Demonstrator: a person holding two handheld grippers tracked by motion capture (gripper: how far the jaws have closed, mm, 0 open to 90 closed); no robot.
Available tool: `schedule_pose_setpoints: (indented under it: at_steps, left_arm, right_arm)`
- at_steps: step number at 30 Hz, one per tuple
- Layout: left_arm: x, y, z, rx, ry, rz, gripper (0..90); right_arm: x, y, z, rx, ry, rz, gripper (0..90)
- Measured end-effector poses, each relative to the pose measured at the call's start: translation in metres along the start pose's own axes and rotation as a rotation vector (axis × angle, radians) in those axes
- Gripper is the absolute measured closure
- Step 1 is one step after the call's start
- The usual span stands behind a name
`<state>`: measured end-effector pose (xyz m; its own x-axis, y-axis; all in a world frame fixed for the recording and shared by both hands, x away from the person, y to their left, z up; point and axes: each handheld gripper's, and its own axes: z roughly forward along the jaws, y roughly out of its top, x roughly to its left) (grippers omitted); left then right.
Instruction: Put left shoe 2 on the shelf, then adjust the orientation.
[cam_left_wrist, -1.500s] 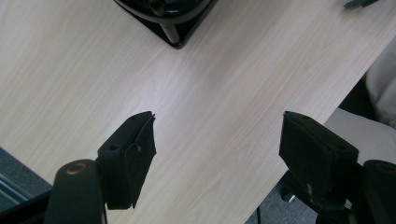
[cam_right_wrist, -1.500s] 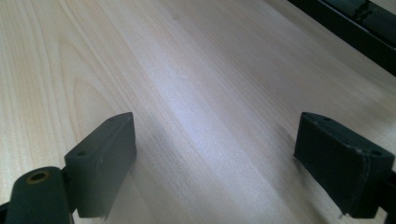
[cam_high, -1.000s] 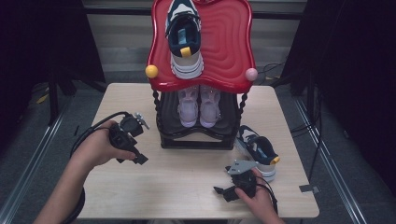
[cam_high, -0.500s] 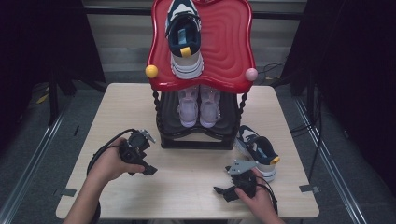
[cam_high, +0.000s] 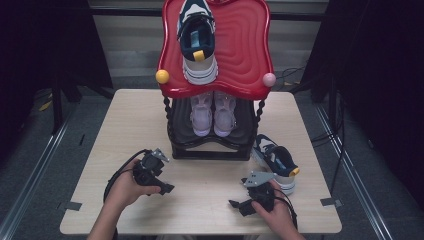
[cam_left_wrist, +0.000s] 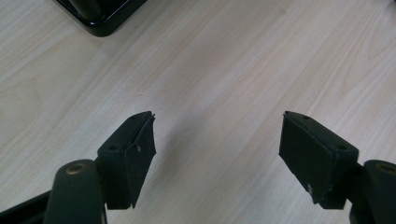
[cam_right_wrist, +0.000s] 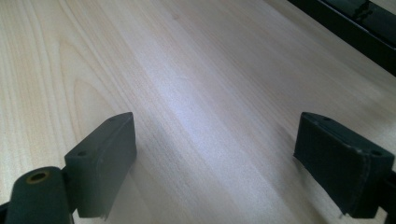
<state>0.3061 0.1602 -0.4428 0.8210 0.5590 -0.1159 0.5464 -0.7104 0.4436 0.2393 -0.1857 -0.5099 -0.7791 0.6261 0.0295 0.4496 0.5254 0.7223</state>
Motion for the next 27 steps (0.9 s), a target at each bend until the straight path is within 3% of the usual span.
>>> schedule_pose_setpoints:
  at_steps: [12, 17, 19, 22, 27]
  left_arm:
    - [-0.003, -0.016, 0.019, -0.090, 0.020, -0.030, 24.9]
    - [-0.004, -0.023, 0.028, -0.148, 0.049, -0.036, 24.3]
    - [-0.004, -0.025, 0.030, -0.152, 0.061, -0.024, 24.3]
    - [-0.004, -0.028, 0.035, -0.182, 0.068, -0.049, 24.3]
    - [-0.005, -0.033, 0.040, -0.199, 0.100, -0.043, 23.7]
  right_arm:
    - [0.000, 0.000, 0.000, 0.001, 0.000, 0.000, 12.2]
    - [0.000, 0.000, 0.000, 0.001, 0.000, -0.001, 12.1]
    - [0.000, 0.000, 0.000, 0.002, 0.000, -0.003, 11.9]
    - [0.000, 0.000, 0.000, 0.001, 0.000, -0.003, 11.9]
    - [0.000, 0.000, 0.000, 0.001, 0.000, -0.005, 11.9]
